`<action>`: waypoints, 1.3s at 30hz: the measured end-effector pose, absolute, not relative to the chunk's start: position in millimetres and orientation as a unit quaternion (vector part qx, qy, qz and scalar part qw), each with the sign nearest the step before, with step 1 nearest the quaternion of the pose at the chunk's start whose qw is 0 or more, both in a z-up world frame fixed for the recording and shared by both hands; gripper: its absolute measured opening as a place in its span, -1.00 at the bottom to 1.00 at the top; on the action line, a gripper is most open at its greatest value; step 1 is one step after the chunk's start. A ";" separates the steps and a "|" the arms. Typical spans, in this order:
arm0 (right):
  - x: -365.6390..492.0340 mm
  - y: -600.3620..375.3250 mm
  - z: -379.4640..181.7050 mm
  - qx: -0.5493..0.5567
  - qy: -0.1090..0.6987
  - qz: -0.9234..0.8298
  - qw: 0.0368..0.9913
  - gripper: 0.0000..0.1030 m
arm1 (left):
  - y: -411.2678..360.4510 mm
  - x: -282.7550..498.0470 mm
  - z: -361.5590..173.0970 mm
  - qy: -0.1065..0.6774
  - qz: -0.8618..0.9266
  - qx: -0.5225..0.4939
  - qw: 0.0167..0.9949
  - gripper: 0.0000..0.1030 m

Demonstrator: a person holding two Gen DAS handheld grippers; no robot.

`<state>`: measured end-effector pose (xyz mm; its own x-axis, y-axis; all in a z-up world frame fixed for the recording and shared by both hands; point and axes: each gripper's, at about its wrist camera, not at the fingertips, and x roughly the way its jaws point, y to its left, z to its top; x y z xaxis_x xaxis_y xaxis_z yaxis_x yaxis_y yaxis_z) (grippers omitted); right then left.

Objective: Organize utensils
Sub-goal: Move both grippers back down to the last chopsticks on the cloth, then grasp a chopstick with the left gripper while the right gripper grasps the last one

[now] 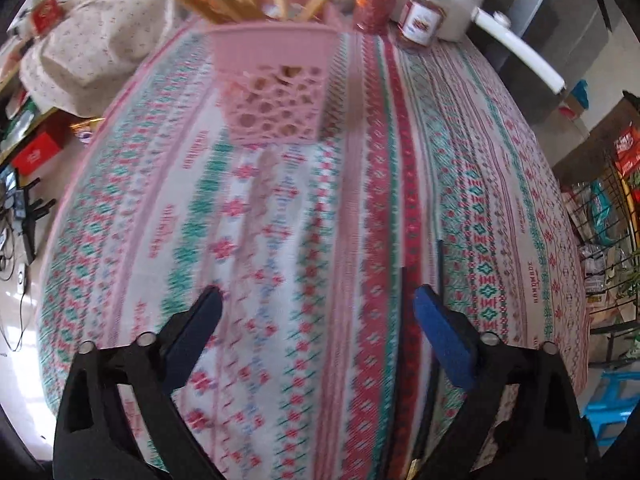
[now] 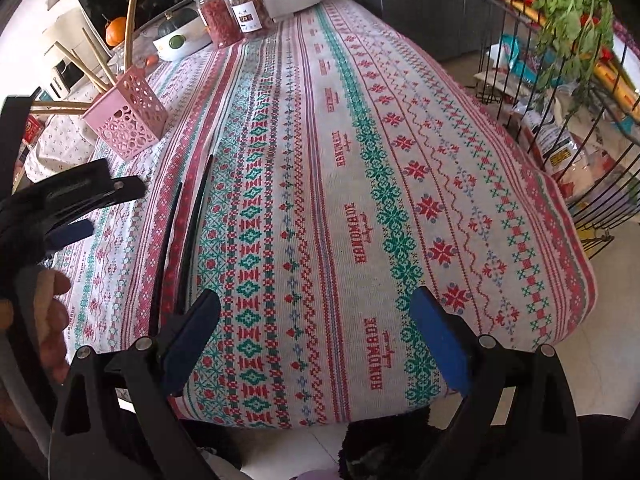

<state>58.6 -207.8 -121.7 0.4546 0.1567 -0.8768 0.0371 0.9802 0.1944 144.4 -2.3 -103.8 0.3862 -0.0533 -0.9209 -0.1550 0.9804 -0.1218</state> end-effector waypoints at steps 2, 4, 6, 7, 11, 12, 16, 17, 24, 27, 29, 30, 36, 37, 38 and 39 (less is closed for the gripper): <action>59.7 -209.1 -122.4 0.098 0.523 0.035 0.846 0.81 | -8.0 152.3 -110.1 0.568 0.028 -0.094 0.817 0.43; 60.5 -211.1 -123.1 0.103 0.523 0.034 0.845 0.81 | -12.7 157.8 -116.5 0.581 0.025 -0.090 0.809 0.20; 61.2 -213.3 -123.9 0.110 0.526 0.034 0.843 0.81 | -19.0 158.6 -119.9 0.581 0.028 -0.075 0.810 0.17; 61.7 -214.0 -124.4 0.114 0.527 0.034 0.841 0.81 | -21.8 158.1 -121.0 0.581 0.029 -0.068 0.811 0.18; 63.7 -214.1 -125.4 0.120 0.532 0.037 0.837 0.81 | -21.1 157.3 -121.1 0.577 0.030 -0.079 0.812 0.18; 63.0 -213.5 -125.3 0.119 0.531 0.038 0.838 0.81 | -19.8 157.2 -120.9 0.577 0.030 -0.086 0.812 0.18; 63.1 -212.1 -125.2 0.112 0.529 0.036 0.841 0.81 | -8.3 152.3 -112.2 0.571 0.027 -0.122 0.811 0.18; 62.9 -212.0 -125.3 0.112 0.529 0.035 0.841 0.81 | -8.6 152.5 -111.5 0.573 0.023 -0.121 0.810 0.18; 63.4 -211.2 -125.9 0.108 0.530 0.033 0.840 0.81 | -40.2 147.9 -116.7 0.572 0.008 -0.029 0.819 -0.32; 62.9 -211.0 -127.2 0.107 0.531 0.030 0.840 0.81 | -49.0 143.0 -116.3 0.561 0.005 -0.002 0.828 -0.81; 63.3 -211.2 -127.9 0.105 0.531 0.025 0.840 0.81 | -49.1 139.2 -116.4 0.557 0.001 -0.004 0.830 -0.89; 63.4 -210.8 -128.3 0.104 0.532 0.023 0.840 0.81 | -47.3 137.4 -116.7 0.555 -0.003 -0.007 0.832 -0.90; 71.5 -201.9 -128.5 0.081 0.540 0.015 0.838 0.81 | -15.5 109.6 -110.7 0.545 -0.003 -0.008 0.838 -0.94; 75.0 -199.7 -126.6 0.078 0.541 0.015 0.837 0.81 | -11.6 106.4 -107.3 0.540 0.001 -0.008 0.842 -0.94; 79.5 -197.3 -124.0 0.076 0.542 0.017 0.837 0.81 | -3.1 104.2 -101.7 0.534 0.006 -0.011 0.846 -0.94; 82.4 -195.8 -122.0 0.075 0.542 0.018 0.836 0.81 | 2.0 101.7 -97.1 0.529 0.009 -0.016 0.849 -0.94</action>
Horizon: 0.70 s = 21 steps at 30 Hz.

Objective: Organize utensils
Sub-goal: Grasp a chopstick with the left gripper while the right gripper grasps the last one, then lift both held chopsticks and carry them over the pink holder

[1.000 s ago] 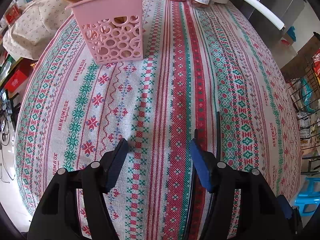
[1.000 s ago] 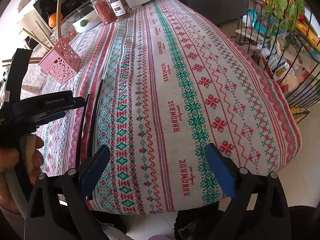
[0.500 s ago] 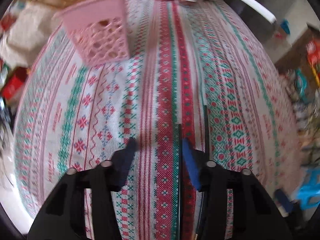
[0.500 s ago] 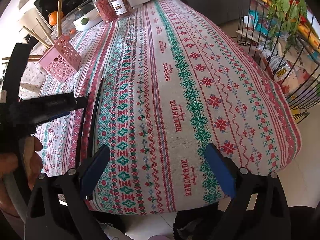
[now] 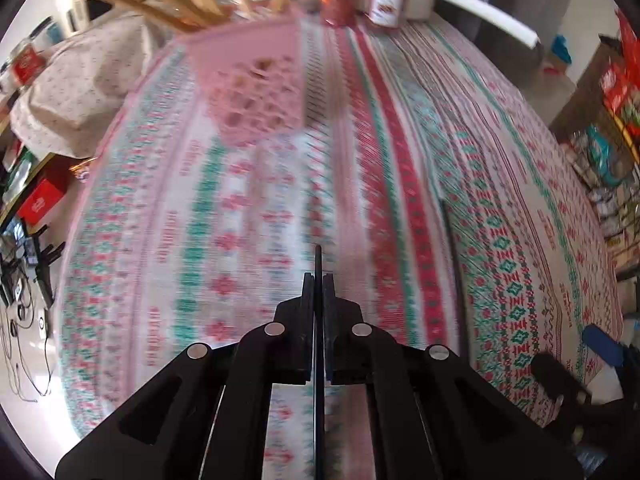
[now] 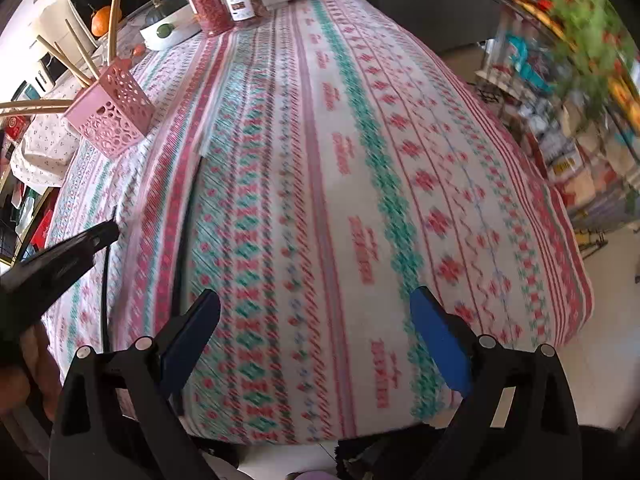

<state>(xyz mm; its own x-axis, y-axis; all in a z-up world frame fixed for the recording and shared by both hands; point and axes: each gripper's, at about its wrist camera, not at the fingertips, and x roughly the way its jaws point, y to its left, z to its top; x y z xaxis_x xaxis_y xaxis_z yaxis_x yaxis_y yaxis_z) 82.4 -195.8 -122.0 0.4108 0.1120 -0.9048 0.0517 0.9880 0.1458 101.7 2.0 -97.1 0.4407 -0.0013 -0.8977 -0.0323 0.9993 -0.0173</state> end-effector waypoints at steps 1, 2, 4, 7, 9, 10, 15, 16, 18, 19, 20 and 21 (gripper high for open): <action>87.9 -192.7 -118.7 0.076 0.543 0.021 0.836 0.81 | 8.1 100.0 -92.6 0.523 0.013 -0.022 0.852 -0.94; 92.7 -189.7 -116.6 0.076 0.545 0.023 0.835 0.81 | 16.2 96.3 -86.6 0.515 0.018 -0.030 0.856 -0.94; 108.5 -179.6 -112.4 0.073 0.553 0.029 0.830 0.81 | 27.5 89.5 -75.4 0.500 0.026 -0.040 0.865 -0.94; 133.4 -164.0 -107.3 0.077 0.562 0.034 0.823 0.81 | 47.5 80.9 -59.8 0.477 0.031 -0.063 0.876 -0.94; 151.5 -151.2 -108.7 0.078 0.575 0.034 0.814 0.75 | 57.1 80.5 -51.1 0.463 0.034 -0.076 0.883 -0.94; 158.7 -145.7 -110.8 0.075 0.581 0.031 0.810 0.56 | 57.0 82.7 -49.9 0.458 0.036 -0.079 0.885 -0.94; 180.0 -114.5 -127.4 0.050 0.613 0.029 0.788 0.04 | 59.6 85.6 -39.9 0.440 0.037 -0.080 0.894 -0.94; 181.3 -110.7 -129.8 0.047 0.615 0.024 0.787 0.02 | 61.5 84.3 -38.0 0.438 0.035 -0.082 0.895 -0.94; 181.6 -101.2 -129.8 0.028 0.601 0.014 0.799 -0.15 | 63.3 83.6 -34.7 0.434 0.031 -0.089 0.896 -0.94; 182.0 -98.7 -129.5 0.024 0.598 0.011 0.801 -0.30 | 64.3 82.6 -33.3 0.432 0.030 -0.092 0.897 -0.94; 182.2 -96.5 -129.3 0.019 0.593 0.007 0.805 -0.39 | 64.9 81.6 -33.1 0.430 0.029 -0.092 0.897 -0.94; 182.4 -95.1 -129.1 0.016 0.588 0.003 0.808 -0.59 | 64.9 81.2 -32.6 0.429 0.029 -0.093 0.898 -0.94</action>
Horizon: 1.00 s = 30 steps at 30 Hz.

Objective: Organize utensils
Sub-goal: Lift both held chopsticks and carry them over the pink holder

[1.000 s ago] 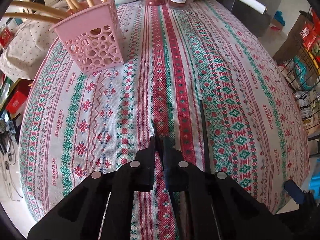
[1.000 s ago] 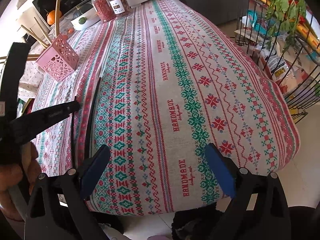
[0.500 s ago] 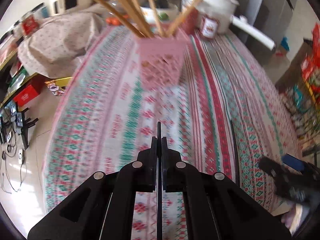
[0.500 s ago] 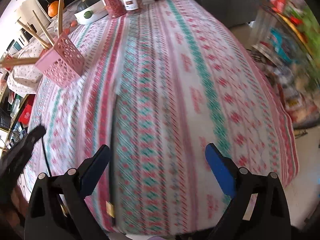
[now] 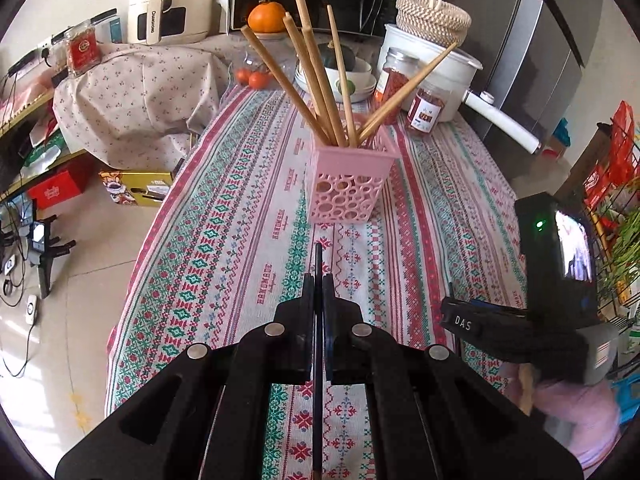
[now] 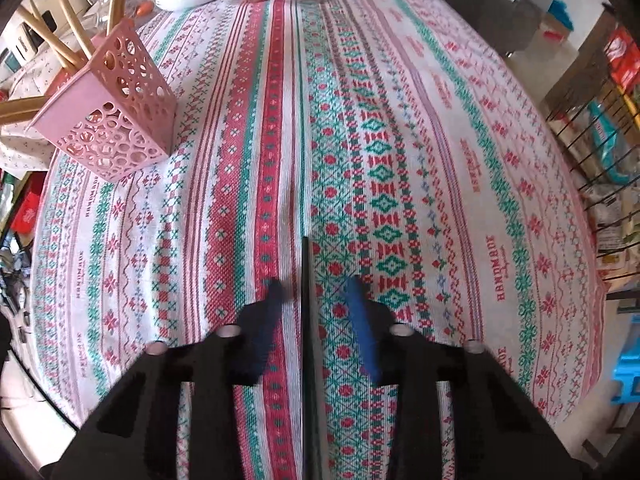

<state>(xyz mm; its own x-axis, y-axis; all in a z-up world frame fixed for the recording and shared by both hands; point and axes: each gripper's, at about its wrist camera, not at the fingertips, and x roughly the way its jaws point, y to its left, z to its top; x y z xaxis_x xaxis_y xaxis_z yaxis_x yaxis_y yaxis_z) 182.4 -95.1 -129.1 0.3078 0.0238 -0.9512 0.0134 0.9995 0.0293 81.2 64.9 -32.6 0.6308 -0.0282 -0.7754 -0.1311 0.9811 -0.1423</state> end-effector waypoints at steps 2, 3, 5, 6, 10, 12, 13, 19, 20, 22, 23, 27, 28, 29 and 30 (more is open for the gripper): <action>182.7 -94.9 -128.7 0.018 0.583 0.000 0.812 -0.75 | 63.9 80.3 -31.1 0.425 0.028 -0.093 0.900 -0.94; 182.0 -96.3 -128.5 0.022 0.580 0.000 0.815 -0.88 | 63.6 79.7 -30.5 0.423 0.028 -0.093 0.901 -0.94; 179.7 -100.3 -127.2 0.035 0.574 0.001 0.818 -0.91 | 63.0 77.8 -29.2 0.417 0.029 -0.091 0.904 -0.94; 177.3 -104.3 -125.8 0.046 0.569 0.003 0.821 -0.91 | 62.9 76.8 -28.5 0.414 0.029 -0.090 0.905 -0.94; 160.8 -122.1 -115.2 0.070 0.547 0.016 0.834 -0.91 | 59.8 71.2 -24.2 0.397 0.028 -0.086 0.913 -0.94; 152.9 -127.7 -109.8 0.079 0.536 0.019 0.840 -0.91 | 58.4 67.9 -22.1 0.386 0.029 -0.085 0.918 -0.94; 149.4 -130.0 -106.9 0.084 0.531 0.021 0.843 -0.91 | 58.0 66.6 -21.0 0.381 0.029 -0.085 0.920 -0.94; 122.4 -146.8 -80.7 0.119 0.491 0.051 0.861 -0.91 | 58.9 55.5 -12.7 0.353 0.021 -0.098 0.930 -0.94; 115.5 -150.4 -74.4 0.122 0.483 0.059 0.865 -0.91 | 60.5 52.7 -10.7 0.349 0.017 -0.105 0.931 -0.94; 107.6 -155.2 -65.0 0.127 0.472 0.064 0.870 -0.91 | 63.0 47.9 -7.6 0.345 0.013 -0.117 0.931 -0.94; 104.3 -157.7 -59.8 0.131 0.466 0.068 0.872 -0.91 | 65.2 44.4 -3.7 0.341 0.010 -0.126 0.932 -0.94; 92.6 -168.5 -36.1 0.139 0.438 0.085 0.884 -0.91 | 66.7 32.4 15.7 0.316 -0.004 -0.144 0.938 -0.94; 92.5 -172.1 -32.9 0.140 0.432 0.089 0.886 -0.91 | 66.5 29.7 20.6 0.310 -0.007 -0.145 0.940 -0.94; 88.6 -173.2 -27.0 0.141 0.426 0.093 0.889 -0.91 | 65.5 26.6 27.4 0.305 -0.010 -0.144 0.941 -0.94; 85.6 -174.8 -20.7 0.141 0.418 0.097 0.892 -0.91 | 65.0 25.5 32.0 0.302 -0.012 -0.142 0.942 -0.94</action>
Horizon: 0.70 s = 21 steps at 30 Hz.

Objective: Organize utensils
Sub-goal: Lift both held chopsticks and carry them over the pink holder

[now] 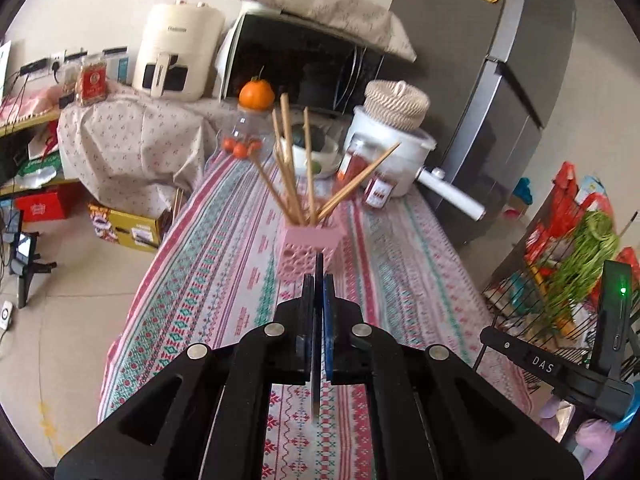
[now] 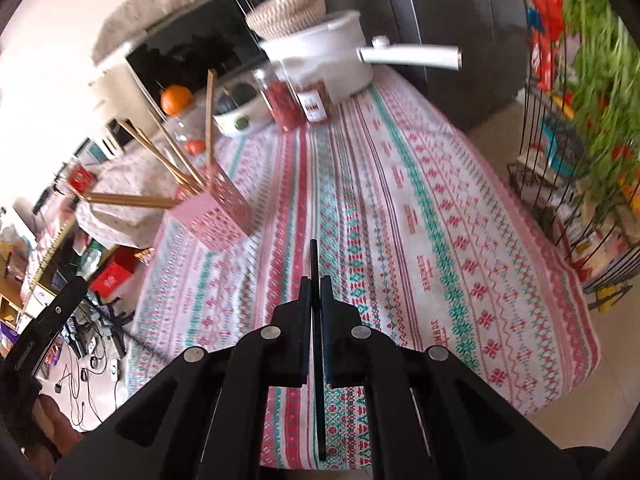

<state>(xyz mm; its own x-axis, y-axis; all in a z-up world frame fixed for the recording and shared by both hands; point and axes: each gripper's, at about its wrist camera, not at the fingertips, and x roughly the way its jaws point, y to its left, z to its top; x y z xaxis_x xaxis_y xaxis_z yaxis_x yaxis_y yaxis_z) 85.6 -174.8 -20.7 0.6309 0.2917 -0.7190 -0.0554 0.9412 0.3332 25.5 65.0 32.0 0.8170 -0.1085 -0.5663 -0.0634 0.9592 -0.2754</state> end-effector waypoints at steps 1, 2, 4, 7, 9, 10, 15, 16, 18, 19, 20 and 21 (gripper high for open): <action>83.3 -176.0 -15.2 0.142 0.412 0.102 0.894 -0.91 | 63.5 24.4 38.7 0.300 -0.016 -0.139 0.943 -0.94; 82.1 -177.4 -11.2 0.143 0.409 0.104 0.895 -0.91 | 62.6 24.2 43.3 0.300 -0.018 -0.138 0.944 -0.94; 79.8 -180.8 -0.8 0.151 0.400 0.111 0.897 -0.91 | 60.6 24.0 53.9 0.297 -0.022 -0.139 0.944 -0.94; 84.6 -185.8 13.7 0.164 0.391 0.121 0.898 -0.91 | 57.1 29.0 74.5 0.290 -0.026 -0.138 0.947 -0.94; 90.1 -190.0 24.3 0.172 0.383 0.124 0.899 -0.91 | 53.3 38.9 91.5 0.287 -0.025 -0.133 0.948 -0.94; 92.8 -192.4 29.2 0.177 0.380 0.125 0.899 -0.91 | 52.2 44.5 98.4 0.287 -0.024 -0.131 0.949 -0.94; 104.5 -205.4 57.9 0.203 0.361 0.137 0.900 -0.91 | 53.8 71.8 130.1 0.288 -0.020 -0.136 0.948 -0.94; 106.2 -207.6 63.2 0.205 0.356 0.138 0.901 -0.91 | 53.5 75.4 134.9 0.286 -0.018 -0.136 0.948 -0.94; 110.5 -211.9 74.3 0.208 0.348 0.141 0.903 -0.91 | 52.9 86.6 147.6 0.277 -0.010 -0.132 0.952 -0.94; 113.0 -214.1 79.0 0.209 0.344 0.143 0.904 -0.91 | 52.6 92.0 152.3 0.274 -0.007 -0.129 0.953 -0.94; 115.5 -215.7 83.9 0.210 0.340 0.144 0.906 -0.90 | 52.3 96.9 155.7 0.272 -0.004 -0.127 0.954 -0.94; 119.2 -216.6 89.5 0.209 0.336 0.146 0.907 -0.90 | 52.1 104.9 160.1 0.270 0.000 -0.126 0.955 -0.94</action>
